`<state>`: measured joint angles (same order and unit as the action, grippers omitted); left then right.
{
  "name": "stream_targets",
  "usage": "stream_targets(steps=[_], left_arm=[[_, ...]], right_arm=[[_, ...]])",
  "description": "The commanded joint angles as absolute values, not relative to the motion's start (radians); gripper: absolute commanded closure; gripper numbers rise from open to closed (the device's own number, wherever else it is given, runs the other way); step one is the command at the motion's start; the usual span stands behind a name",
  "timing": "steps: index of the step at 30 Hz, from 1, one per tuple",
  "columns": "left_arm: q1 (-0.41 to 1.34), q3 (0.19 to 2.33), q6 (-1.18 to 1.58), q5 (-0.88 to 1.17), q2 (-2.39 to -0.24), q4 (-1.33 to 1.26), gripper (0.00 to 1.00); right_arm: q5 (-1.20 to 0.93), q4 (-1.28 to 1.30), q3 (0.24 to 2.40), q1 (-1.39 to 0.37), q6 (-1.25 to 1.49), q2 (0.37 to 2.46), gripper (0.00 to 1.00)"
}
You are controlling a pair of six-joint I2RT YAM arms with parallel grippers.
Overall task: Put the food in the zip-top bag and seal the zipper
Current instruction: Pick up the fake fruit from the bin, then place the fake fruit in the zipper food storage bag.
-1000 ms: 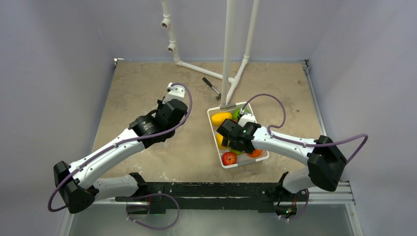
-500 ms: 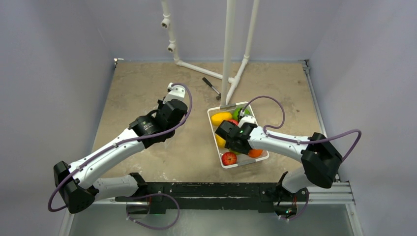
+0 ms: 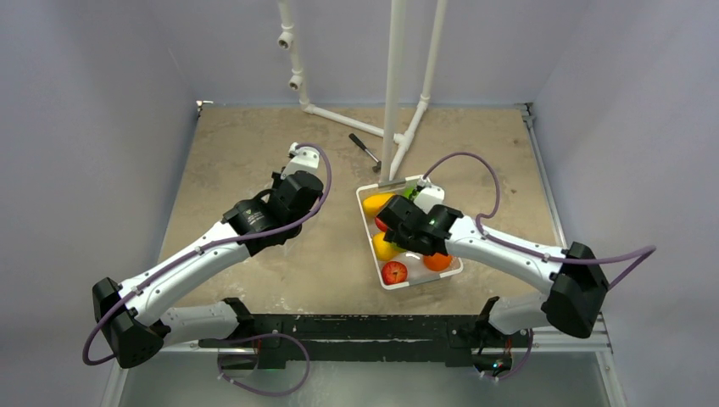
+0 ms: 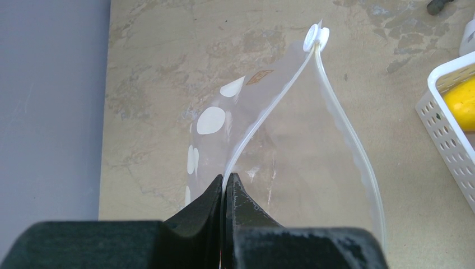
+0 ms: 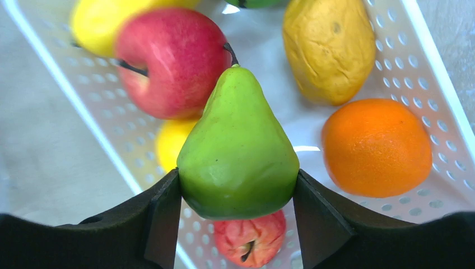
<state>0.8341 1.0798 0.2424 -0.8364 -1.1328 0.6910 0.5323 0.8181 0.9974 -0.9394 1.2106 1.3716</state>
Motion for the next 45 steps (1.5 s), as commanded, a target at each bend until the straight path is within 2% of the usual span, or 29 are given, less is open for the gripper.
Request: stream_targets(steps=[1,12,24,37,45], left_arm=[[0.839,1.069,0.233,-0.851,-1.119,0.654,1.00],[0.838,1.065,0.238,-0.847,-1.115,0.645,1.00],[0.838,1.057,0.235,-0.809,-1.115,0.622,1.00],[0.838,1.055,0.237,-0.795,-1.114,0.617,1.00],[0.838,1.054,0.238,-0.793,-1.107,0.615,1.00]], right_arm=[[0.579,0.815,1.086,-0.934,1.168,1.314,0.74],[0.554,0.740,1.223,-0.939,1.043,1.294,0.77],[0.303,0.355,1.240,-0.945,0.782,1.190,0.80],[0.133,0.166,1.244,-0.962,0.688,1.264,0.82],[0.112,0.106,1.252,-0.980,0.688,1.354,0.82]])
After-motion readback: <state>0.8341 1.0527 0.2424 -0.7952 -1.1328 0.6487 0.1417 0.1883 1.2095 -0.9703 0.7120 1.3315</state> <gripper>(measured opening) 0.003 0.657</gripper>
